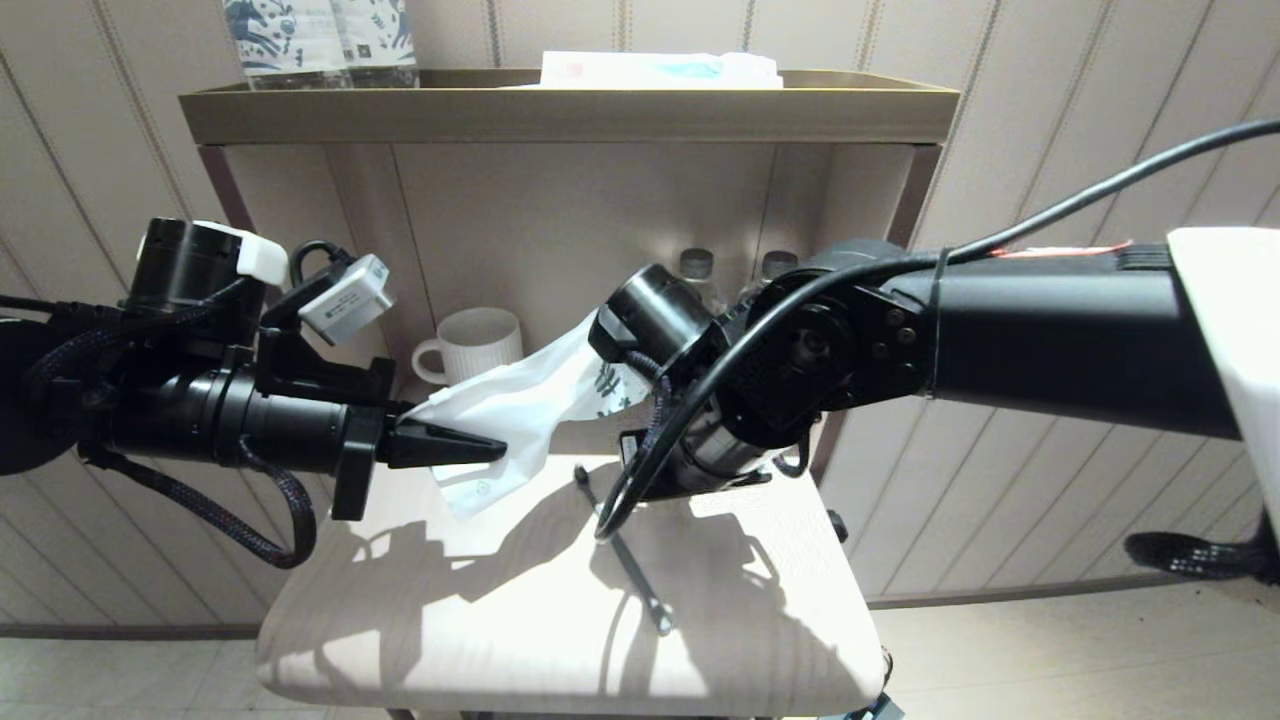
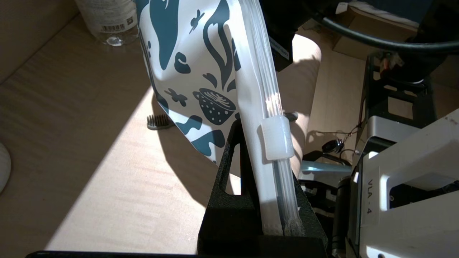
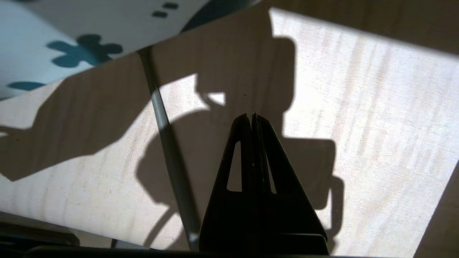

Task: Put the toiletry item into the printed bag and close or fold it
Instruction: Pick up a toothbrush

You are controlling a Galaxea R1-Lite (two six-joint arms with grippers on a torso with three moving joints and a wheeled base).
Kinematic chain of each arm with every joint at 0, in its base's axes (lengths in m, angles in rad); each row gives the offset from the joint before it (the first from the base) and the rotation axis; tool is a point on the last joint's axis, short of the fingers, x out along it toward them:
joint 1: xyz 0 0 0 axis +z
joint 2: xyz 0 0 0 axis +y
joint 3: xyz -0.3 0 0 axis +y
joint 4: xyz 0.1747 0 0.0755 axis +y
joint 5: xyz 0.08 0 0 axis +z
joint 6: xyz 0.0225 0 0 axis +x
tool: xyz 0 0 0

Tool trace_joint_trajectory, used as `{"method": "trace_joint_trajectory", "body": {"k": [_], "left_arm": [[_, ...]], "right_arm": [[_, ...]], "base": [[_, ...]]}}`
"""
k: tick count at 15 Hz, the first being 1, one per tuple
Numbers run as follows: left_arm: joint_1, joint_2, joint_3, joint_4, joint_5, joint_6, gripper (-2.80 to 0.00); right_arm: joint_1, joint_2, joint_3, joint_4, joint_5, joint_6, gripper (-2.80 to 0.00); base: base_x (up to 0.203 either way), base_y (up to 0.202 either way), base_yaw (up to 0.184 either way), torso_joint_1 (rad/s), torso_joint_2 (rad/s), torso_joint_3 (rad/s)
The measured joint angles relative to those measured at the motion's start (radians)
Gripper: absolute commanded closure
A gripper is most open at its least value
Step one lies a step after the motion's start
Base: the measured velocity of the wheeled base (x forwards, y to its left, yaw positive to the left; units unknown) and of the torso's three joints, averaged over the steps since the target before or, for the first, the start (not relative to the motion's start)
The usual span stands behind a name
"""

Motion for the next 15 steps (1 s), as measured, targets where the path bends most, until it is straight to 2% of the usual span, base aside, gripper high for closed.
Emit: {"method": "trace_joint_trajectory", "body": {"k": [2,6,15], "left_arm": [[0.0,0.0,0.001,0.0,0.0,0.0,0.0],[-0.001,0.0,0.001,0.003,0.001,-0.002,0.0],[0.024,-0.009,0.035,0.0,0.013,-0.057,0.0]], "right_arm": [[0.008,-0.009,0.01,0.001,0.001,-0.002,0.0],[0.083,-0.033,0.034,0.001,0.004,-0.019,0.0],[0.085,-0.078,0.17,-0.033,0.01,-0.093,0.0]], "base": [[0.0,0.0,0.0,0.0,0.0,0.0],[0.0,0.0,0.0,0.0,0.0,0.0],[0.0,0.0,0.0,0.0,0.0,0.0]]}}
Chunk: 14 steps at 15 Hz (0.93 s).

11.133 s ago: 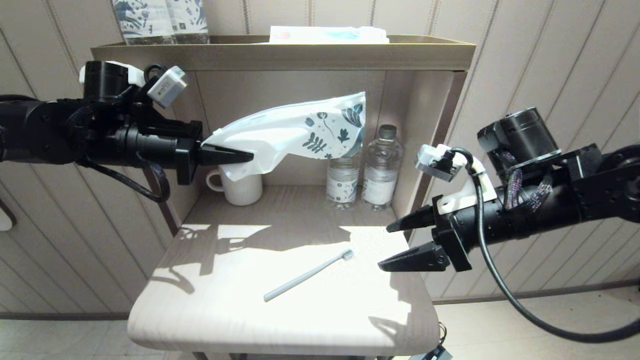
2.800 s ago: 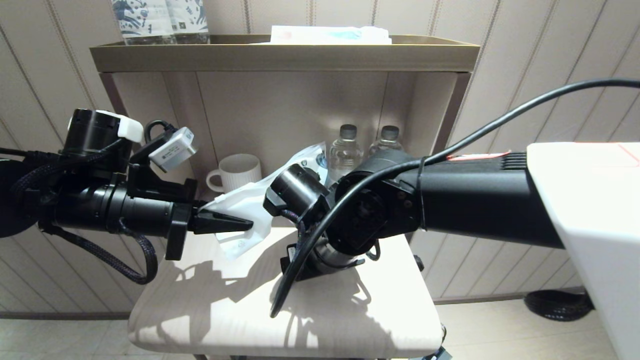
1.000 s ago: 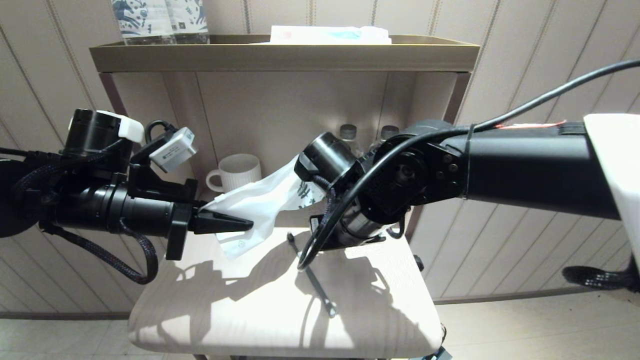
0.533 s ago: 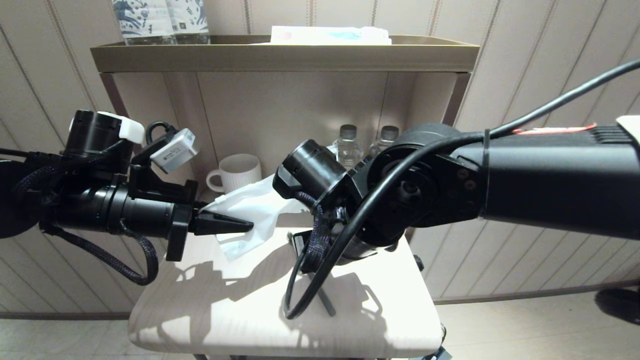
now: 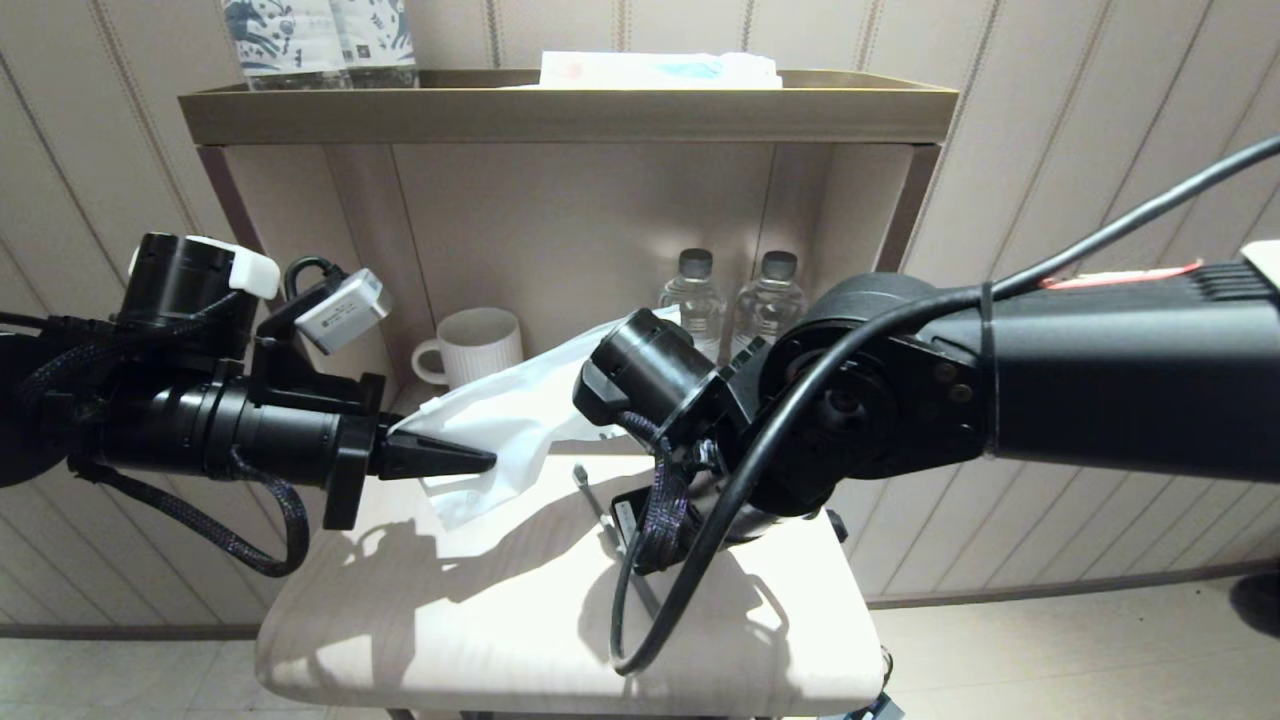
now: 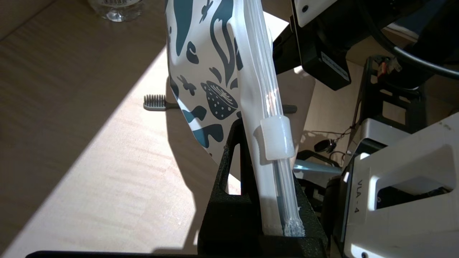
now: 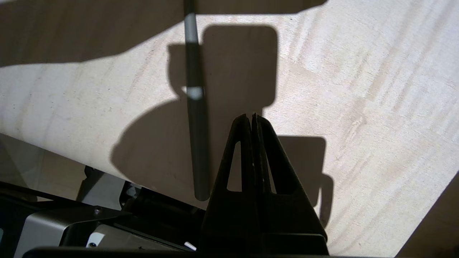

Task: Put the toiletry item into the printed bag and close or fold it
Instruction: Pick up a toothbrush

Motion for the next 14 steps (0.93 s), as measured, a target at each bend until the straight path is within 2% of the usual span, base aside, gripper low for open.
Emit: {"method": "trace_joint_trajectory", "body": {"k": [1,4,10,14], "left_arm": [[0.001,-0.001,0.0,0.003,0.003,0.0,0.0],[0.0,-0.005,-0.002,0.002,0.032,-0.008,0.0],[0.0,-0.009,-0.001,0.001,0.035,-0.008,0.0],[0.001,-0.002,0.003,0.001,0.035,-0.007,0.0]], "right_arm": [[0.0,-0.005,0.012,-0.004,0.0,-0.005,-2.8],[0.013,-0.022,0.047,-0.044,0.017,-0.012,-2.8],[0.036,-0.007,0.055,-0.049,0.036,-0.025,-2.8],[0.037,0.039,0.036,-0.053,0.098,-0.025,-2.8]], "base": [[0.0,0.0,0.0,0.0,0.0,0.0],[0.0,0.0,0.0,0.0,0.0,0.0],[0.0,0.0,0.0,0.0,0.0,0.0],[0.0,0.0,0.0,0.0,0.0,0.0]]}}
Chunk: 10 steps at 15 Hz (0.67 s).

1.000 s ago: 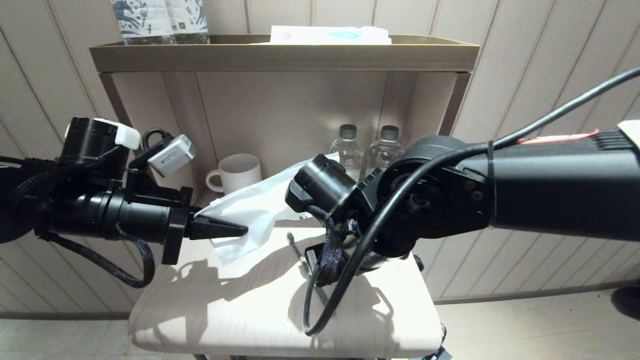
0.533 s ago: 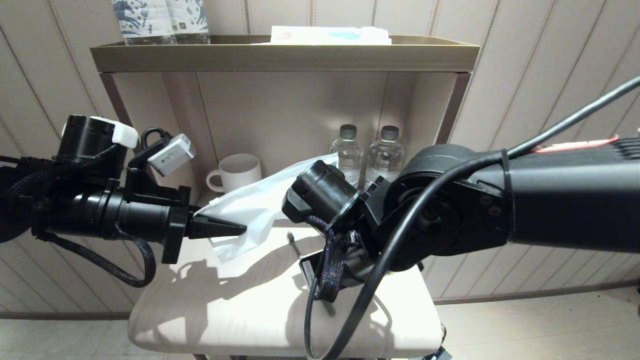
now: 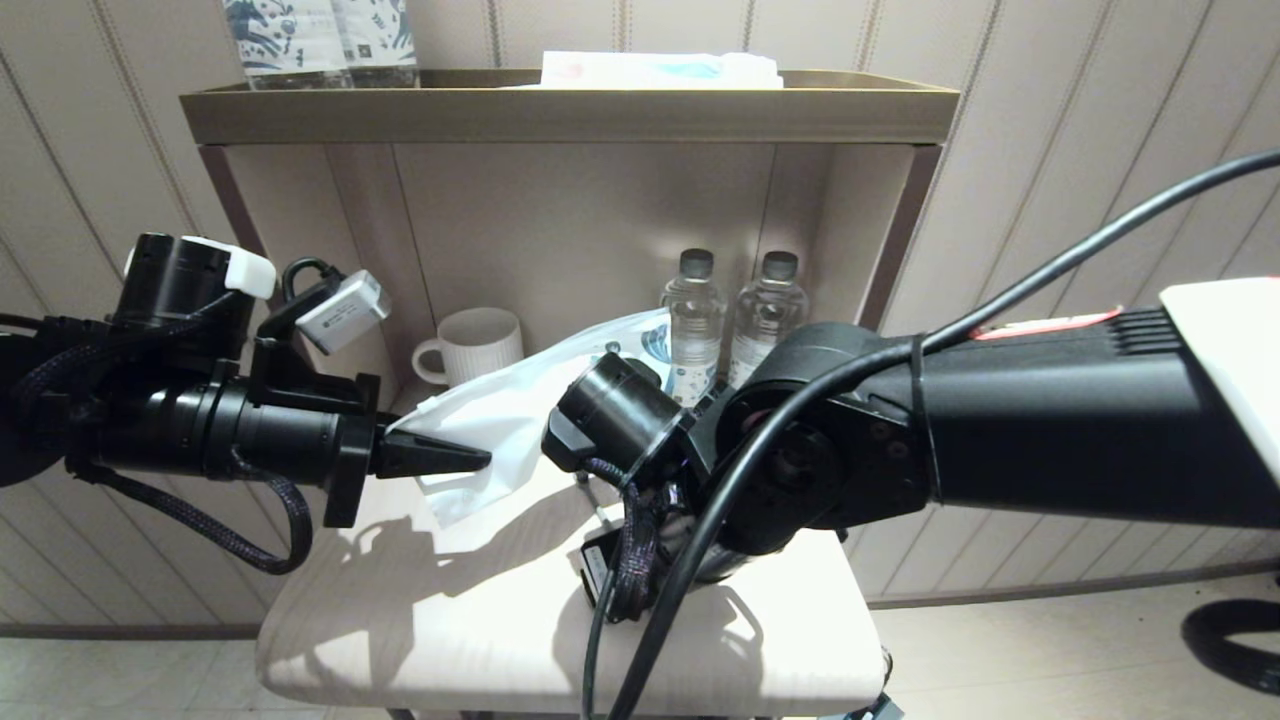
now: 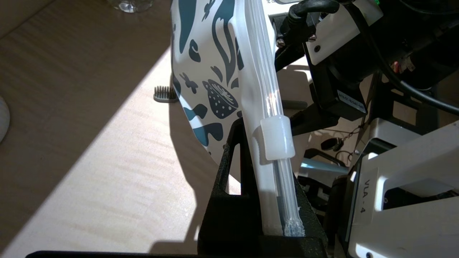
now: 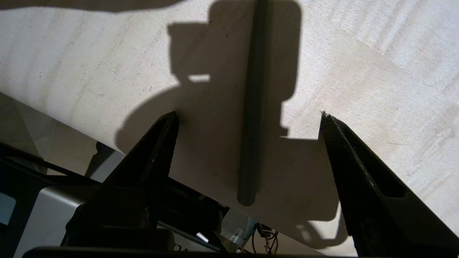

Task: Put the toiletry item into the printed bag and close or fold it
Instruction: Pick up a toothbrush

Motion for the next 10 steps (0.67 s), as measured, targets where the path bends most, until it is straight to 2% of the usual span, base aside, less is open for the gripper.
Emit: {"method": "trace_joint_trajectory", "body": {"k": [2,3,4,10], "left_arm": [[0.0,0.002,0.001,0.0,0.0,0.0,0.0],[0.0,0.003,0.001,0.0,0.0,0.0,0.0],[0.0,0.003,0.001,0.0,-0.001,0.0,0.0],[0.0,0.009,-0.001,-0.001,-0.002,0.0,0.0]], "right_arm": [[0.0,0.011,-0.007,-0.005,0.018,-0.001,-2.8],[0.0,0.015,-0.009,-0.019,0.019,-0.001,-0.48],[-0.002,0.02,-0.008,-0.028,0.019,-0.001,0.0],[-0.004,0.029,0.004,-0.031,0.017,-0.007,0.0]], "base": [[0.0,0.0,0.0,0.0,0.0,0.0],[0.0,0.0,0.0,0.0,0.0,0.0],[0.0,0.0,0.0,0.0,0.0,0.0],[0.0,0.0,0.0,0.0,0.0,0.0]]}}
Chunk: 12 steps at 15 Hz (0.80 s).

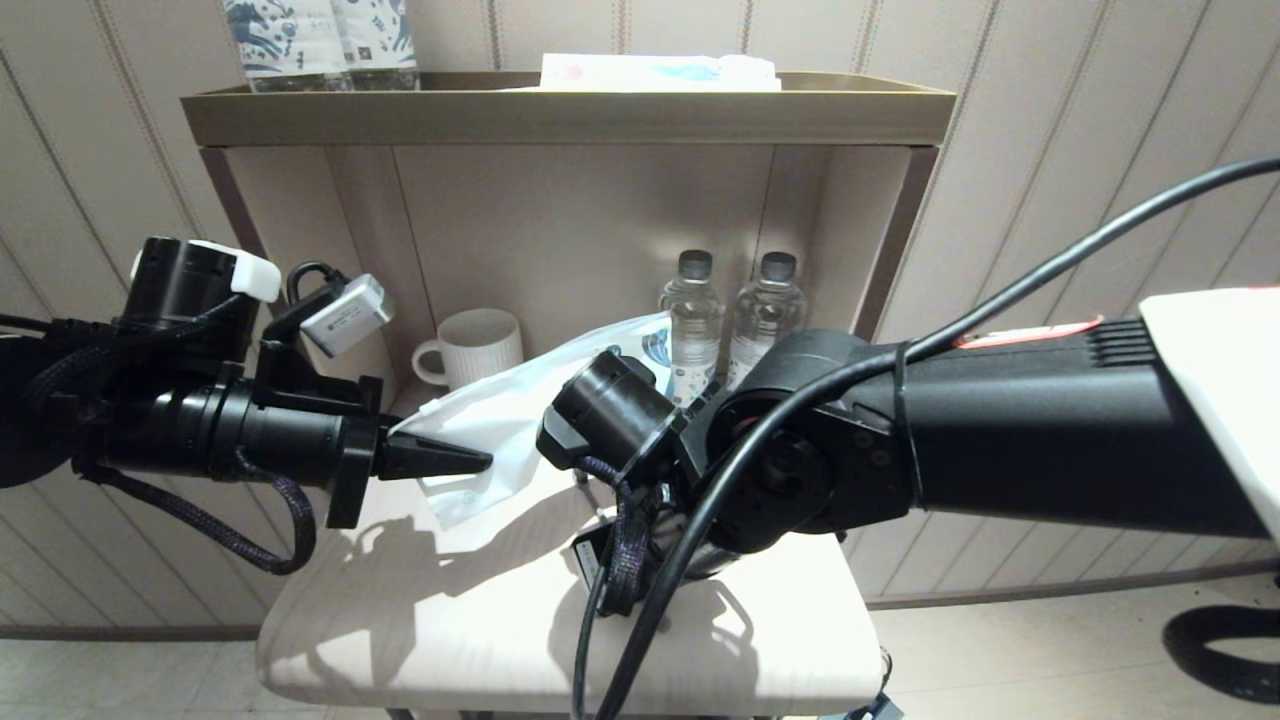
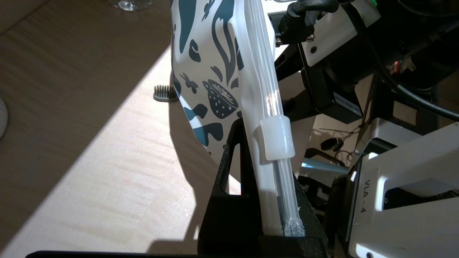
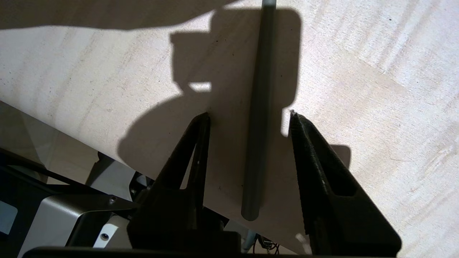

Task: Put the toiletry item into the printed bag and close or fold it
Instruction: Pick up a toothbrush

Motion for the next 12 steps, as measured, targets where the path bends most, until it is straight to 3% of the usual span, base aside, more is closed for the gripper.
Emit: {"method": "trace_joint_trajectory", "body": {"k": [12], "left_arm": [[0.0,-0.001,0.003,0.0,-0.001,-0.001,0.0]], "right_arm": [[-0.016,-0.034,0.005,0.02,-0.003,0.016,0.0]], "base": [[0.0,0.0,0.0,0.0,0.0,0.0]]}}
